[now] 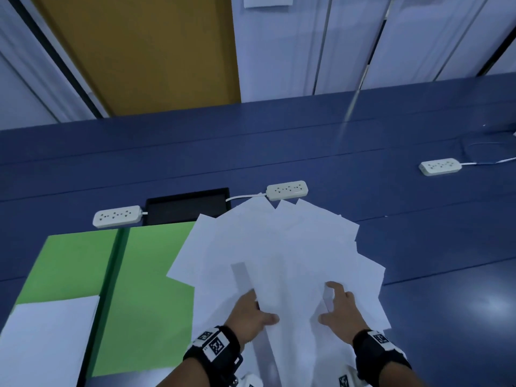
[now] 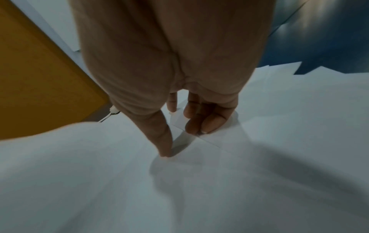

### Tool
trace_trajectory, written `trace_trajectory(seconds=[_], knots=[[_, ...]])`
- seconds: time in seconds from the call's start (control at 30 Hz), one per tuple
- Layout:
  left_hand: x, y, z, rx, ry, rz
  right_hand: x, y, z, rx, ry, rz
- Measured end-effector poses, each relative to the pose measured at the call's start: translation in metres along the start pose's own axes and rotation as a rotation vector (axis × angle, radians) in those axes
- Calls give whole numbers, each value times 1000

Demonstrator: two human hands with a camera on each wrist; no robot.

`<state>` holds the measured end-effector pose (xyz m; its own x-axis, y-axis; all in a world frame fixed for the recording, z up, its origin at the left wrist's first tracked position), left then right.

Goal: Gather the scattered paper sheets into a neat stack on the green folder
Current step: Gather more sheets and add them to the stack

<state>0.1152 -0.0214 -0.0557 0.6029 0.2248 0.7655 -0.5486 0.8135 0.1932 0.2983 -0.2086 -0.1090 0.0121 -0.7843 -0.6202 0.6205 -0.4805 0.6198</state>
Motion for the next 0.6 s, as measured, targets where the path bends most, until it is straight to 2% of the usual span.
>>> trace_trajectory(seconds=[0.1,0.27,0.4,0.5,0.53,0.6], knots=[[11,-7,9,-90,-110,-117,1,5,1,7,-60,-184],[16,-15,23,-242,-140,-163,-6,16,15,-21,-112,-513],[22,-18,37,-358,-119,-276,-6,17,27,-119,-161,-568],[7,-7,36,-462,-112,-447,2,24,27,-60,-183,-591],[-4,1,31,-454,-111,-503,7,27,26,-35,-192,-597],[-17,22,21,-297,-127,-655,18,32,25,2,-209,-607]])
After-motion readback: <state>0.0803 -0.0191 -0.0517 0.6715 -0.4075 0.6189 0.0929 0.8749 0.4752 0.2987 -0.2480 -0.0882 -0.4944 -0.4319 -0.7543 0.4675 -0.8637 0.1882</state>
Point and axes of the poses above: each hand's wrist, its own z-axis away from the middle knuckle, its own y-axis out of the back of the hand, x = y × z, the point moved 6 cm from there along -z, towards the middle knuckle, and after that the axes turned 13 degrees about x, right-handed, at the moved point
